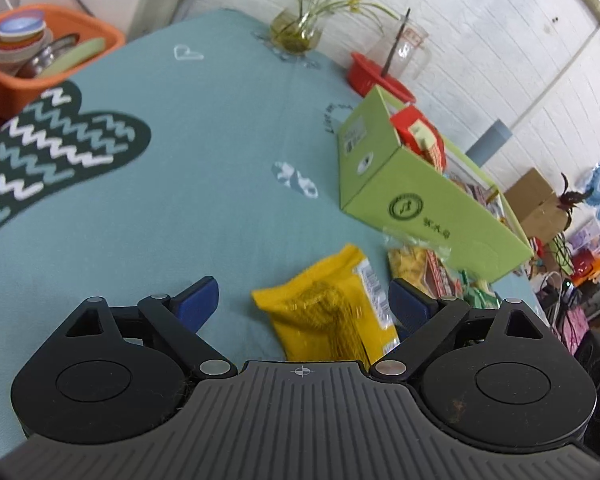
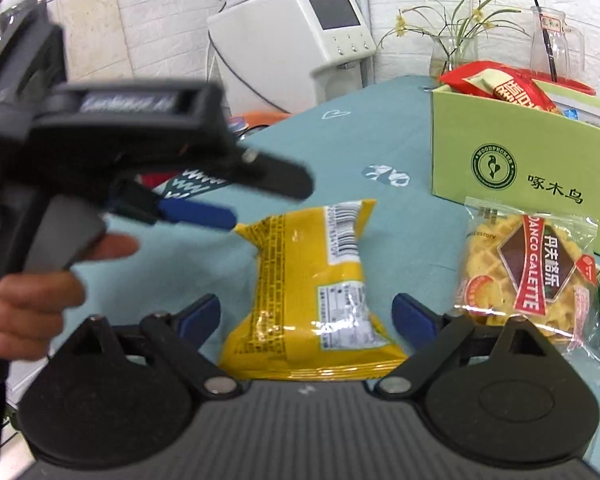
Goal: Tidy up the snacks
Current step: 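Move the left gripper back to the yellow snack bag on the table, then close the left gripper on the yellow bag and lift it, then carry the yellow bag into the green box and open the left gripper, then reach the left gripper to the clear Danco Galette waffle packet, then close the left gripper on the waffle packet and lift it, then carry the waffle packet into the green box and open the left gripper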
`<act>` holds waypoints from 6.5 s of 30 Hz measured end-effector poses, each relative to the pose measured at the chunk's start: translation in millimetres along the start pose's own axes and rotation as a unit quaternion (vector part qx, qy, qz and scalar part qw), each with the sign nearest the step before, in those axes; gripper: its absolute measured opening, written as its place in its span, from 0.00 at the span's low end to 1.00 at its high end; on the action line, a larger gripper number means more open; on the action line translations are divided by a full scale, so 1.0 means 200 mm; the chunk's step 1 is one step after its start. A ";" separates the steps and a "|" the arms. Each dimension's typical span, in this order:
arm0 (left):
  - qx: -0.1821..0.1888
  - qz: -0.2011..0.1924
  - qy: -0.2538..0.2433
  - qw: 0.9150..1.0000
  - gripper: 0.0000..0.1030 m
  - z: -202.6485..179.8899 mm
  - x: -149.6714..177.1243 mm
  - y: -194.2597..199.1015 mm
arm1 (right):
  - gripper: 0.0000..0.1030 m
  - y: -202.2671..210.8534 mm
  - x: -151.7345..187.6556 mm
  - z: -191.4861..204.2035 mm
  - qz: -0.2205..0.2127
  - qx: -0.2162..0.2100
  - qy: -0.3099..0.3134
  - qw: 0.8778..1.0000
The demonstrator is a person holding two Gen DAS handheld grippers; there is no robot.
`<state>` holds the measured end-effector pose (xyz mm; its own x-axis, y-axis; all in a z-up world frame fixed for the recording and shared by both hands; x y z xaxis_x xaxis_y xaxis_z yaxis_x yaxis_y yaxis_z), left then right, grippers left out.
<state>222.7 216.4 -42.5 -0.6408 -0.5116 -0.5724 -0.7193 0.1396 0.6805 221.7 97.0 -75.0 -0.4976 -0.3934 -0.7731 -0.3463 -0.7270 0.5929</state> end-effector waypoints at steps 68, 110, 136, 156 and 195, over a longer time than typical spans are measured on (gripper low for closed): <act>0.105 0.001 -0.070 0.992 0.23 -0.62 -0.22 -0.04 | 0.73 0.30 -0.29 -0.13 -0.076 0.080 0.092 0.990; 0.098 0.039 -0.066 0.992 0.71 -0.59 -0.10 -0.30 | 0.90 0.38 -0.11 -0.58 -0.053 0.088 -0.027 0.994; 0.055 0.059 -0.089 0.993 0.75 -0.53 0.08 -0.35 | 0.90 0.25 -0.05 -0.54 -0.008 0.106 -0.030 0.994; 0.063 0.071 -0.083 0.992 0.77 -0.58 0.10 -0.37 | 0.90 0.36 0.00 -0.56 -0.028 0.100 -0.069 0.992; 0.023 -0.054 -0.142 0.988 0.34 -0.89 -0.77 -0.48 | 0.88 0.15 -0.84 -0.78 -0.111 0.092 -0.010 0.989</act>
<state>438.0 131.3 61.4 -0.6043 -0.2687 -0.7501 -0.7949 0.1389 0.5906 419.2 54.3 37.2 -0.4081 -0.2217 -0.8856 -0.5875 -0.6787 0.4406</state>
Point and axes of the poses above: each gripper's, at about its wrist camera, not at the fingertips, and y roughly against the way its jaws point, z to its left, x to its underside, the point moved 8 cm from there along -y, roughly the way its jaws point, and after that the axes turned 6 degrees about -x, right-handed, at the moved point
